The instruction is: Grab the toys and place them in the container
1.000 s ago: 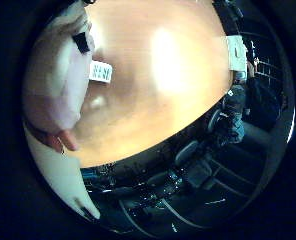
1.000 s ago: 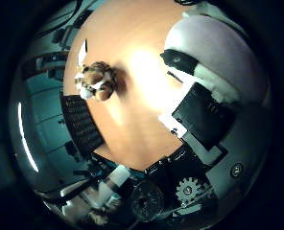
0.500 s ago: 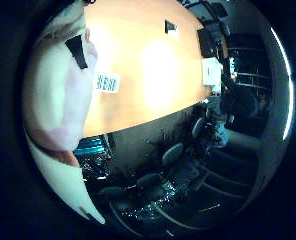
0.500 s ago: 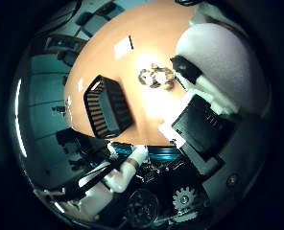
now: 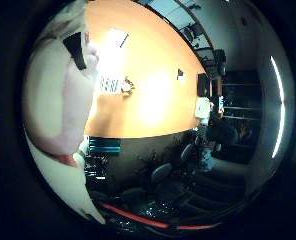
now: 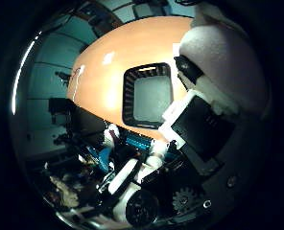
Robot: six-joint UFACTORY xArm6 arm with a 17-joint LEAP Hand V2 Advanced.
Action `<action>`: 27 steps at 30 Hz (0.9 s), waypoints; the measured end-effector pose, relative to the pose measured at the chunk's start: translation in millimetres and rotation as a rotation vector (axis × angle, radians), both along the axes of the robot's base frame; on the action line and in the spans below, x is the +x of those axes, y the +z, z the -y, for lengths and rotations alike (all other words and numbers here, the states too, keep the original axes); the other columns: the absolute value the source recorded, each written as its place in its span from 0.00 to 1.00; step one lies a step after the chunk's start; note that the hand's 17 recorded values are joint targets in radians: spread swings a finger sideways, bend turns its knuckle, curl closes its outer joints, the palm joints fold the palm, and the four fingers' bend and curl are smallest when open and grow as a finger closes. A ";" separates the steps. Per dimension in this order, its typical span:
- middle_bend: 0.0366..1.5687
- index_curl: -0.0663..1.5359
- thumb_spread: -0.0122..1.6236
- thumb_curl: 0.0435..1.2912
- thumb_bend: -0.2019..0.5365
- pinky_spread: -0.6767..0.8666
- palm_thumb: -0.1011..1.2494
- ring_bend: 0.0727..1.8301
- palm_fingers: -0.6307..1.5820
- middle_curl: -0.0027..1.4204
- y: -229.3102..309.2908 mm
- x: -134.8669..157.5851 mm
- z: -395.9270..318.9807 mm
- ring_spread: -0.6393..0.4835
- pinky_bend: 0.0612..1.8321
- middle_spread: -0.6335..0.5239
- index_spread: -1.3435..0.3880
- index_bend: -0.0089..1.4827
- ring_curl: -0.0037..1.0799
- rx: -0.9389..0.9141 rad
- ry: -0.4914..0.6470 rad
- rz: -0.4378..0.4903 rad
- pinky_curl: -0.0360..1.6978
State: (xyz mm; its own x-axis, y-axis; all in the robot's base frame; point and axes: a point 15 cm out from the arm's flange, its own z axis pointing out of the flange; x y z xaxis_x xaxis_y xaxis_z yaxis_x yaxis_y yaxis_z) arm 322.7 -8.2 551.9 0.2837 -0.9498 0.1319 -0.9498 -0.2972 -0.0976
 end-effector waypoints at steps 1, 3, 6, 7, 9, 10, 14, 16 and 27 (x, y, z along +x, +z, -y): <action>0.81 0.71 0.54 0.57 0.25 0.26 0.86 0.75 0.70 0.70 -0.4 -1.2 -12.4 0.35 0.61 0.37 0.58 0.65 0.75 0.004 0.018 0.000 0.66; 0.81 0.71 0.54 0.57 0.25 0.26 0.86 0.74 0.70 0.70 3.2 -2.5 -42.0 0.35 0.60 0.37 0.58 0.65 0.76 0.023 0.066 0.028 0.67; 0.80 0.71 0.54 0.58 0.25 0.26 0.86 0.74 0.71 0.71 3.8 2.2 -85.1 0.35 0.60 0.37 0.57 0.65 0.76 0.069 0.132 0.068 0.67; 0.80 0.71 0.54 0.58 0.25 0.26 0.86 0.74 0.71 0.71 -2.7 3.0 -94.0 0.35 0.60 0.37 0.57 0.64 0.76 0.076 0.143 0.059 0.67; 0.80 0.71 0.54 0.58 0.25 0.27 0.86 0.74 0.71 0.71 -15.8 6.5 -112.1 0.35 0.60 0.37 0.57 0.64 0.76 0.096 0.169 0.061 0.68; 0.80 0.72 0.54 0.58 0.25 0.27 0.86 0.74 0.71 0.71 -19.6 8.3 -121.0 0.35 0.60 0.37 0.57 0.64 0.76 0.111 0.181 0.073 0.68; 0.80 0.72 0.54 0.58 0.25 0.27 0.86 0.74 0.71 0.71 -45.4 18.7 -145.9 0.35 0.59 0.37 0.57 0.64 0.77 0.168 0.208 0.094 0.69; 0.80 0.72 0.54 0.58 0.25 0.27 0.86 0.74 0.71 0.71 -64.1 21.4 -151.6 0.35 0.59 0.37 0.57 0.64 0.77 0.178 0.211 0.082 0.70; 0.78 0.73 0.60 0.55 0.25 0.27 0.80 0.74 0.72 0.72 -131.6 38.3 -153.3 0.34 0.59 0.37 0.57 0.62 0.78 0.198 0.191 0.082 0.71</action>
State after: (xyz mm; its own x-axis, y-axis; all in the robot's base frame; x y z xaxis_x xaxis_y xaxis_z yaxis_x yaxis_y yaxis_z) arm 361.0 145.2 420.3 0.4561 -0.8897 -0.0208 -0.8650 -0.4377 -0.2454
